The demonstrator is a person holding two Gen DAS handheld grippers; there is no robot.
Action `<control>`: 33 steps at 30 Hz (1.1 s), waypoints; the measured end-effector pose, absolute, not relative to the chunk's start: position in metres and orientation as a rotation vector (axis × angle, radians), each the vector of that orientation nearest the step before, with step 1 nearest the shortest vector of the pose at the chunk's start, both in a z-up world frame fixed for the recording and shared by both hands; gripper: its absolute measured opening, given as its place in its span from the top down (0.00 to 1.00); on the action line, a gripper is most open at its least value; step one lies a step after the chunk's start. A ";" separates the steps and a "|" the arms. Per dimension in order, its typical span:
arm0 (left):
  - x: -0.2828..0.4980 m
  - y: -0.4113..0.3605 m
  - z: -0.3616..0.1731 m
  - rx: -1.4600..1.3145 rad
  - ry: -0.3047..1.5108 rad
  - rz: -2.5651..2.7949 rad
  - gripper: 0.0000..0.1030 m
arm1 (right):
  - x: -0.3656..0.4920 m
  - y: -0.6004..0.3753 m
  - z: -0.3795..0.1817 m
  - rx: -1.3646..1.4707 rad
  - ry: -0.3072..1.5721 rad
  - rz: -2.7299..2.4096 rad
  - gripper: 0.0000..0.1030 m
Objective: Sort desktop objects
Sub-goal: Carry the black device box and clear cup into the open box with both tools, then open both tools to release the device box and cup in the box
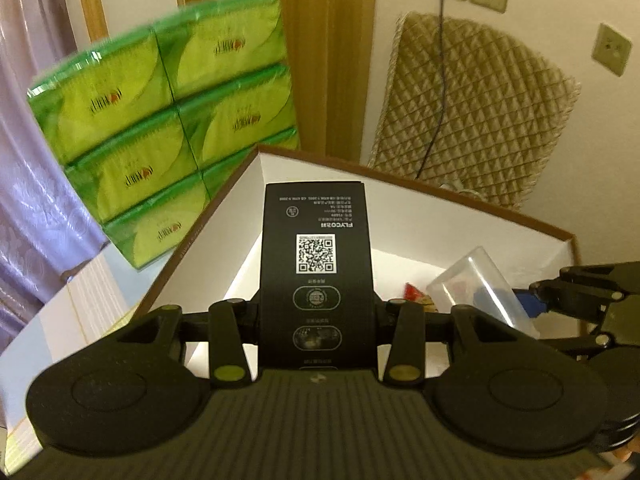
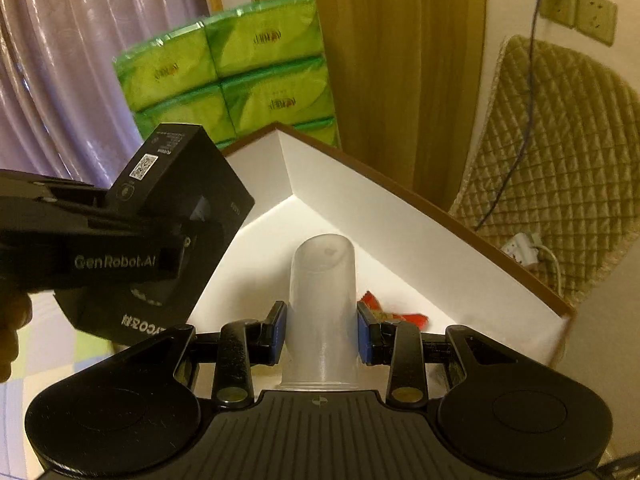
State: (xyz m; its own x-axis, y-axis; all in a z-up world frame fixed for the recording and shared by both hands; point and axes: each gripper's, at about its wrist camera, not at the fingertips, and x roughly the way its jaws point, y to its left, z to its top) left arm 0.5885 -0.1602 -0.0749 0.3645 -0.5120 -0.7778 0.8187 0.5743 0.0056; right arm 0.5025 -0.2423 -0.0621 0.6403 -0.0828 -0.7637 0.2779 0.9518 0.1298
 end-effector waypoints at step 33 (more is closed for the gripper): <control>0.651 -0.202 -0.135 0.519 0.889 -0.768 0.48 | 0.581 -0.265 -0.124 0.275 0.937 -0.186 0.51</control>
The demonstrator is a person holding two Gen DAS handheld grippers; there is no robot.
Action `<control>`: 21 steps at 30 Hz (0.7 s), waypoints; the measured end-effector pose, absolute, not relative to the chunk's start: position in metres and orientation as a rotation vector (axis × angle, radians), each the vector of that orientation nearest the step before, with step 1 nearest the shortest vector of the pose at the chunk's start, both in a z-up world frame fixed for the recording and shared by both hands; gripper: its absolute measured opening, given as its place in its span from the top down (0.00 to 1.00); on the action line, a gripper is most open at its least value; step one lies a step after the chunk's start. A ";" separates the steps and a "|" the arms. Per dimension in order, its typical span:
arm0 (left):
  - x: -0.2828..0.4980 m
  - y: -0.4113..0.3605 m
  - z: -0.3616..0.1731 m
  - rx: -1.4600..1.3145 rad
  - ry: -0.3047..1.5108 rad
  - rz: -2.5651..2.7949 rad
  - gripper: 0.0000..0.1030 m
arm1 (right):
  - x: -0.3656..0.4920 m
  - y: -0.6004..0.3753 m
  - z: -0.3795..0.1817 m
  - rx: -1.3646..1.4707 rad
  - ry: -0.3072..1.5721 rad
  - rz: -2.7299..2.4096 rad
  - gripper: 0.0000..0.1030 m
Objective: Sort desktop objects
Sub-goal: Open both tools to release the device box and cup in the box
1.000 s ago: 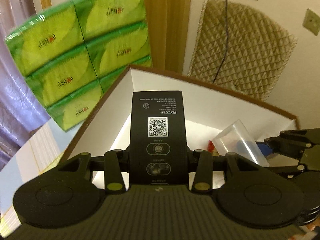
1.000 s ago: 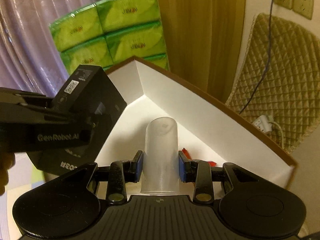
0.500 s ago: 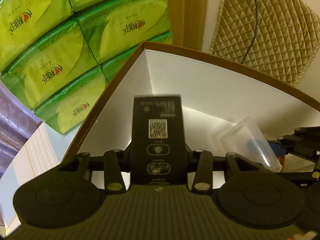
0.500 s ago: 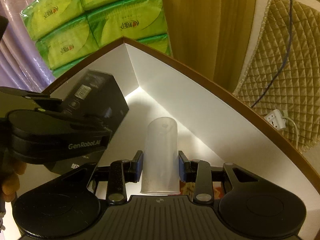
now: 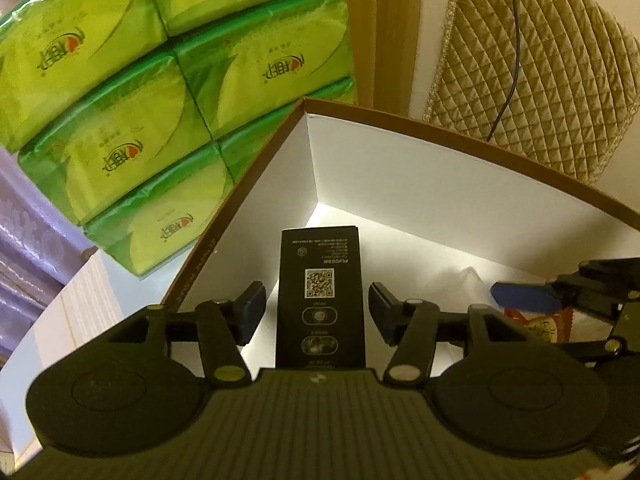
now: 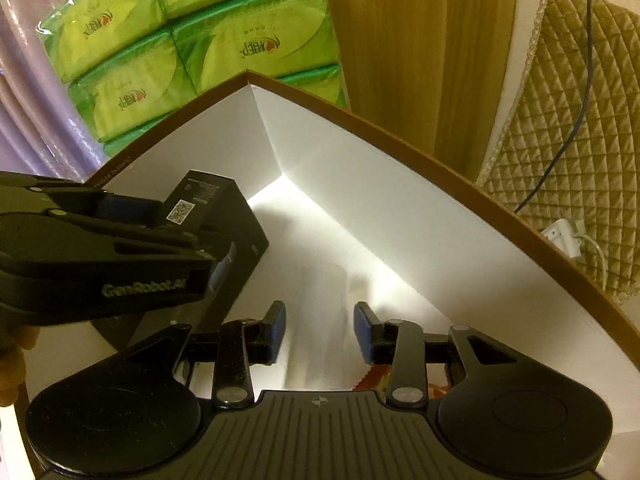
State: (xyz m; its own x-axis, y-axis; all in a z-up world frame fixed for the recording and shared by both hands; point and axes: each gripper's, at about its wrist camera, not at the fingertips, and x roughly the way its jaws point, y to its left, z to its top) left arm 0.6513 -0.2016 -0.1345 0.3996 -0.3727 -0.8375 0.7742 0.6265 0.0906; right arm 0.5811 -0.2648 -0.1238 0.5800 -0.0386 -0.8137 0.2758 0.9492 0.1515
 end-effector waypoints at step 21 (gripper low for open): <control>0.590 -0.142 -0.073 0.433 0.830 -0.766 0.31 | 0.504 -0.240 -0.065 0.223 0.867 -0.136 0.03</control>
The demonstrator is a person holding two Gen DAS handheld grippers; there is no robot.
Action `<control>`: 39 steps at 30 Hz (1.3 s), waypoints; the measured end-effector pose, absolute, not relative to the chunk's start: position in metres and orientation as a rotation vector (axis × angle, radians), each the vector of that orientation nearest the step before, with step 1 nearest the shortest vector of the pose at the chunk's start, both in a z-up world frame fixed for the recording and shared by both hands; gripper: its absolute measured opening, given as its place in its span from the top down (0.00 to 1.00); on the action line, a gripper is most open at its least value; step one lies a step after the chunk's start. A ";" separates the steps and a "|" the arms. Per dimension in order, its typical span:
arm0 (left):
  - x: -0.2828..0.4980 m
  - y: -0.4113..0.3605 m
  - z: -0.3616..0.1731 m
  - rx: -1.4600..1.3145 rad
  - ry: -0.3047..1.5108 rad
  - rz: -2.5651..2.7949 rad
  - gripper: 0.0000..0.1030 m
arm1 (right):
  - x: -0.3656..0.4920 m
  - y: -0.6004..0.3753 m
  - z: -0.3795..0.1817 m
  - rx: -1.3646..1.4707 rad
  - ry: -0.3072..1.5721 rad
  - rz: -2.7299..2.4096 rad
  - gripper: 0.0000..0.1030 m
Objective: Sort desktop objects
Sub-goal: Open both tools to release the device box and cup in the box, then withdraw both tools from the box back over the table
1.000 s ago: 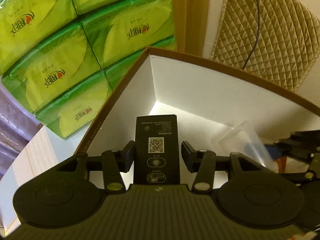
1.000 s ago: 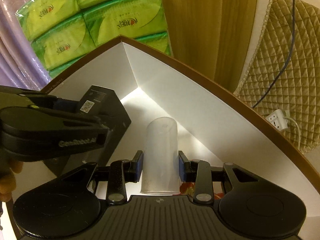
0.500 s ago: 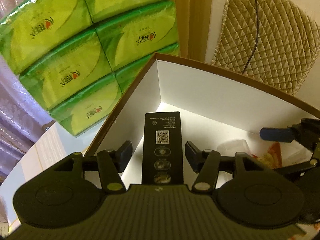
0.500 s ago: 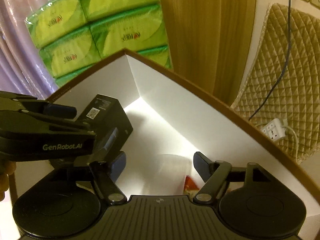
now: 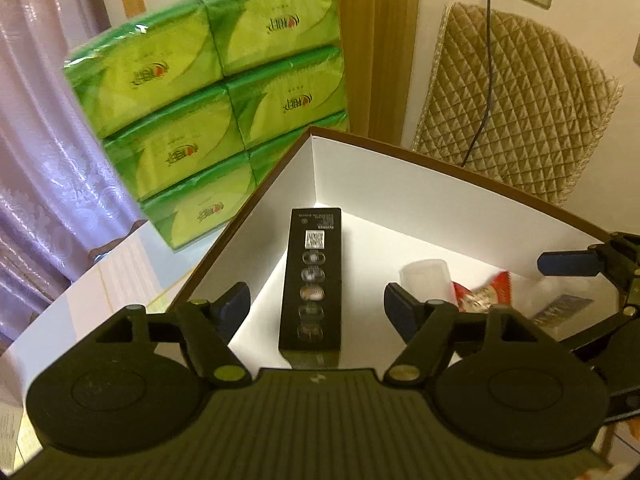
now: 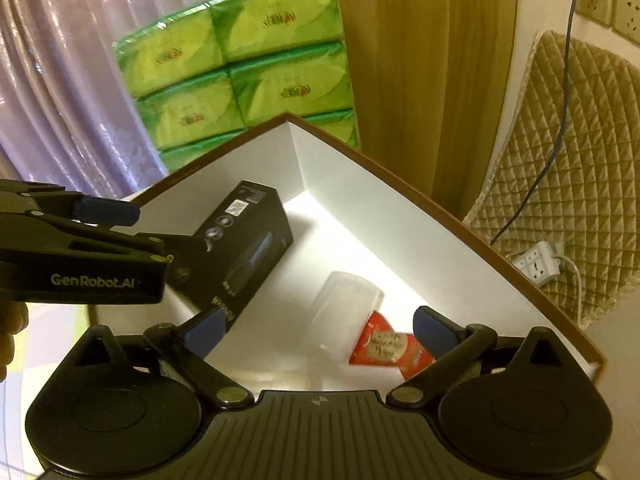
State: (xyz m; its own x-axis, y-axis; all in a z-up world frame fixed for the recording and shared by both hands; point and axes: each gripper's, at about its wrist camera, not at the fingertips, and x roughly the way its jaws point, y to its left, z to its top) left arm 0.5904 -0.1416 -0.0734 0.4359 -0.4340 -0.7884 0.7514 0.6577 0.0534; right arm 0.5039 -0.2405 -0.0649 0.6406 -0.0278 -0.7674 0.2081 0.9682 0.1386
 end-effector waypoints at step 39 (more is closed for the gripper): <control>0.376 0.063 -0.005 0.288 0.755 -0.654 0.28 | 0.294 -0.133 0.000 0.182 0.781 -0.086 0.02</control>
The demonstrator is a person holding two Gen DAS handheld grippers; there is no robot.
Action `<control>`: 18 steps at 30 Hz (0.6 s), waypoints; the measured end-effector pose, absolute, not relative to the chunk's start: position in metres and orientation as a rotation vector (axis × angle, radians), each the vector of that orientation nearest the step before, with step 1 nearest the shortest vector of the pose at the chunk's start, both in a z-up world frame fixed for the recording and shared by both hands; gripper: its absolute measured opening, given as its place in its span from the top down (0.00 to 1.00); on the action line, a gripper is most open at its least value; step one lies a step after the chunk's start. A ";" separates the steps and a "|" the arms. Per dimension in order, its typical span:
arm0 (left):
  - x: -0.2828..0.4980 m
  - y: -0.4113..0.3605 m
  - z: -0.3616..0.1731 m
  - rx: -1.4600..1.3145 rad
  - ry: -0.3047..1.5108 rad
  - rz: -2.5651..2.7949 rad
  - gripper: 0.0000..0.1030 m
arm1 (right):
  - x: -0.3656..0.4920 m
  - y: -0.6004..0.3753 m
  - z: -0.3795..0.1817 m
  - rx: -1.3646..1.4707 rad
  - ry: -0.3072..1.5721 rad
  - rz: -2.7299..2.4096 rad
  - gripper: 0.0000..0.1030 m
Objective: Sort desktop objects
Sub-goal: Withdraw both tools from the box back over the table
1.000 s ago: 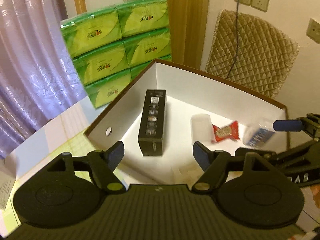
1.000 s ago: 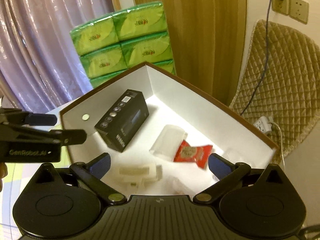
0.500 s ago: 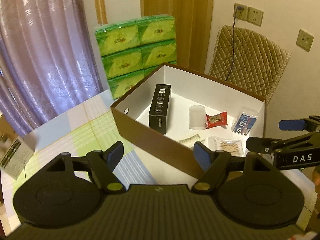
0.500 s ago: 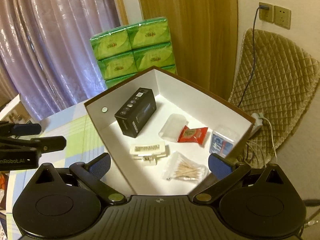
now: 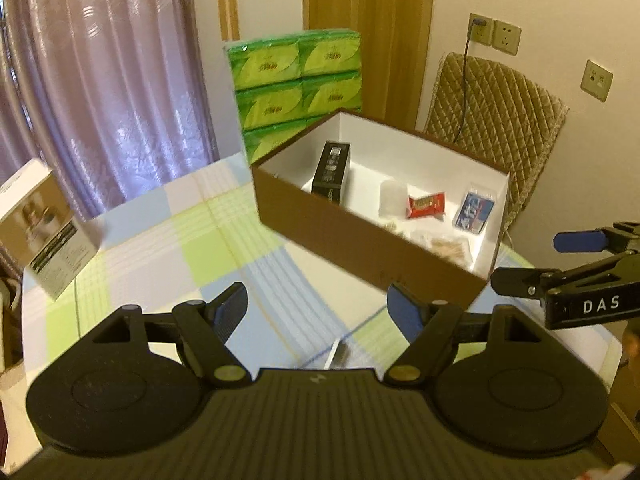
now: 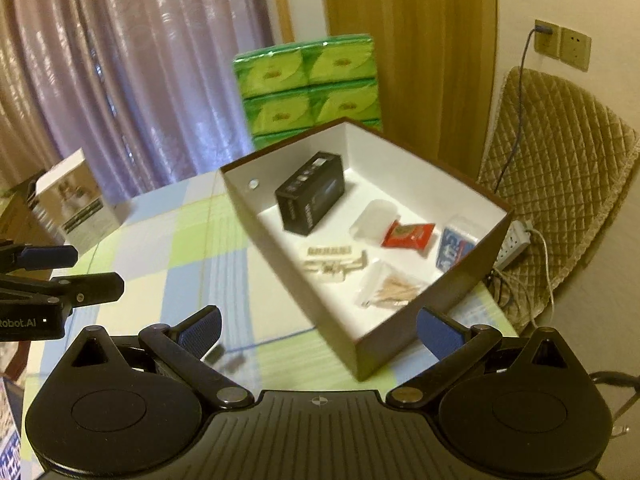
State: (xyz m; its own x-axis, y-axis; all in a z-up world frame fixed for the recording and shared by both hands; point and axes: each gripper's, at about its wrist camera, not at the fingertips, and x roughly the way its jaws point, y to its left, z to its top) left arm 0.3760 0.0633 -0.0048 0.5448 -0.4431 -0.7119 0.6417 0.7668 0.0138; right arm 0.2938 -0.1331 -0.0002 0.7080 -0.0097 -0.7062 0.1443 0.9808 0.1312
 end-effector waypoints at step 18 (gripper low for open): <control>0.321 0.132 -0.061 0.342 0.898 -0.584 0.28 | 0.244 -0.099 -0.044 0.202 0.919 -0.035 0.02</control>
State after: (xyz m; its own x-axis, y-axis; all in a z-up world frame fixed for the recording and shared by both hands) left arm 0.3210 0.1319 -0.0609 0.4841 -0.3306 -0.8102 0.6068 0.7939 0.0387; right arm 0.2443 -0.0986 -0.0438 0.6075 0.0561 -0.7923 0.1160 0.9805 0.1584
